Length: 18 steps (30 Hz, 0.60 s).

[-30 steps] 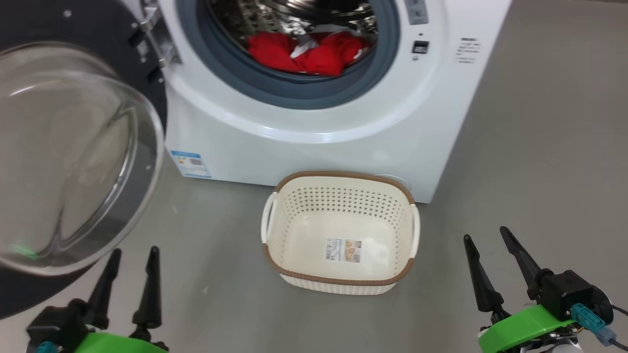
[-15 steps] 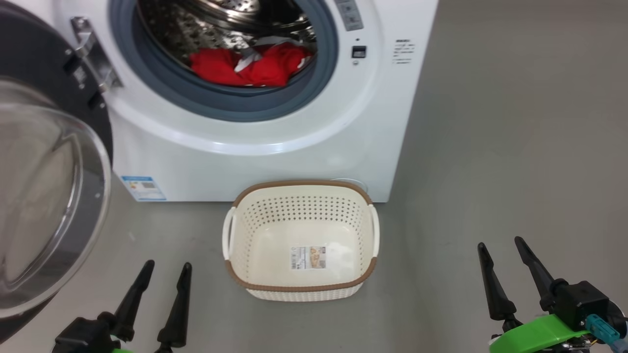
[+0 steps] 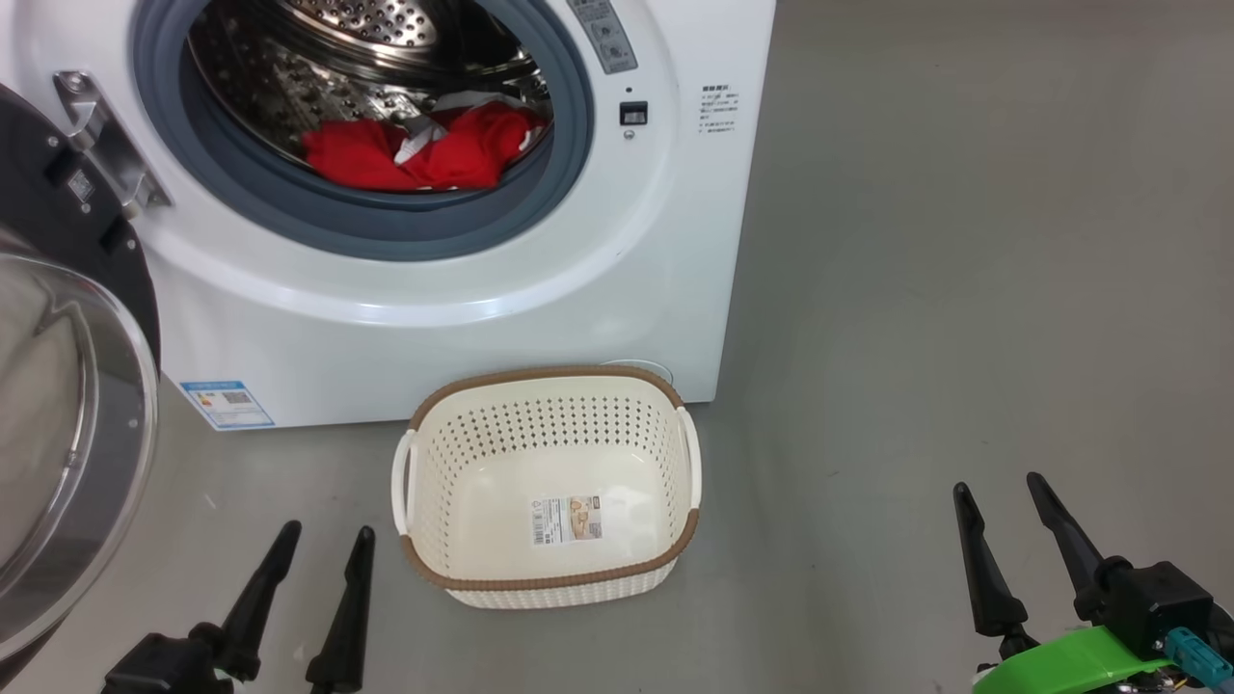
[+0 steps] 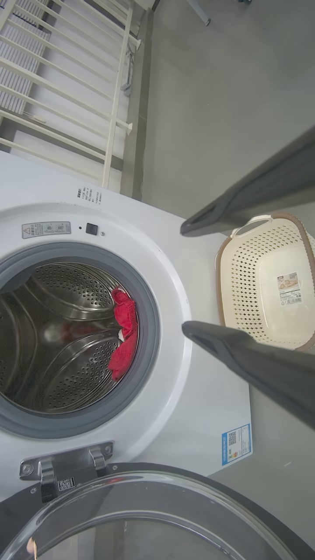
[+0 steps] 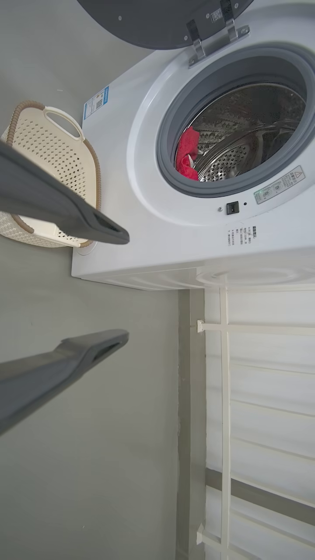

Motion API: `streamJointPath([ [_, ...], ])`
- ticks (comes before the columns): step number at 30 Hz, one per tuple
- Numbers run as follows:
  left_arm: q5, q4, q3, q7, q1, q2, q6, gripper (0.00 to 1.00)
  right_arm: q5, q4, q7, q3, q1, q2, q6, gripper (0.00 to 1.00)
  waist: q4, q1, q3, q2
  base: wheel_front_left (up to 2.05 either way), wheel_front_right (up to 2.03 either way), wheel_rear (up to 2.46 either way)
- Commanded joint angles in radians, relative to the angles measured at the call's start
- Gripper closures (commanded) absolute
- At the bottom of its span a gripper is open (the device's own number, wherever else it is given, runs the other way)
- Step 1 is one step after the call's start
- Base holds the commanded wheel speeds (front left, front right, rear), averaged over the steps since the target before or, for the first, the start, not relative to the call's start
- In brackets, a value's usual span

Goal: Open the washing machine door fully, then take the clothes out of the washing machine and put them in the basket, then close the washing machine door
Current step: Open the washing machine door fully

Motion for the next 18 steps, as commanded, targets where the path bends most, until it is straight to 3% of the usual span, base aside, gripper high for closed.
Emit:
streamJointPath([
  [1,0.001,-0.023,0.041,-0.008,-0.013,0.021,0.002,0.00,0.008,-0.029,-0.009,0.017,-0.003,-0.006,0.006,0.00,-0.002,0.0000,0.002,0.0000,0.00,0.00,0.00],
  [18,0.012,-0.005,0.042,-0.008,-0.031,0.024,0.002,0.00,0.007,-0.035,-0.009,0.011,-0.015,-0.005,0.006,0.00,0.015,0.0000,0.018,0.0000,0.00,0.00,0.00],
])
